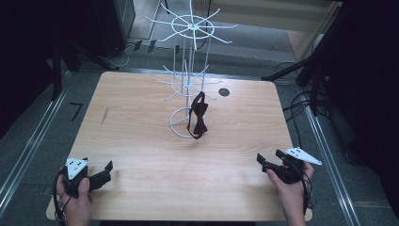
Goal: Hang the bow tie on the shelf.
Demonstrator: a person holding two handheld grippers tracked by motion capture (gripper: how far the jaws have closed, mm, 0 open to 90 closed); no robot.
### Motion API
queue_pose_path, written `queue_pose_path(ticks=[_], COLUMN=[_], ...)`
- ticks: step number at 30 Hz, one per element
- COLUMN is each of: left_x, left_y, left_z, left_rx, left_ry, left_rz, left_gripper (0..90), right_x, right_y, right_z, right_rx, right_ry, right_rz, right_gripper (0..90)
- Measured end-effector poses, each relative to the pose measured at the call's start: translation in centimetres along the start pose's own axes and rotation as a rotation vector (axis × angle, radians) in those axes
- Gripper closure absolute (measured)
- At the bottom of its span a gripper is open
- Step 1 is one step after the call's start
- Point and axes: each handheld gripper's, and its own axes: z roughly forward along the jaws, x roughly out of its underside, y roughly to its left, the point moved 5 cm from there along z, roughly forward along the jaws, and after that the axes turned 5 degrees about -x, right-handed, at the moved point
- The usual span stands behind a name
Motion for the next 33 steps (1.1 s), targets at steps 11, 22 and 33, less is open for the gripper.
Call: queue_pose_path(ticks=[11,22,33], left_x=[0.0,0.0,0.0], left_y=[0.0,0.0,0.0], left_z=[-0.1,-0.1,-0.1], left_rx=[-0.008,-0.012,-0.011], left_ry=[-0.003,-0.005,-0.003], left_rz=[-0.003,-0.001,-0.002], left_gripper=[14.0,14.0,14.0], right_x=[2.8,5.9,7.0], right_y=[-3.1,-5.4,-6.5], right_z=[-2.3,-4.2,-5.2], right_rx=[0.040,0.068,0.060], right_ry=[-0.001,0.002,-0.051], right_rz=[0.031,0.081,0.152], right_gripper=[16.3,16.0,17.3])
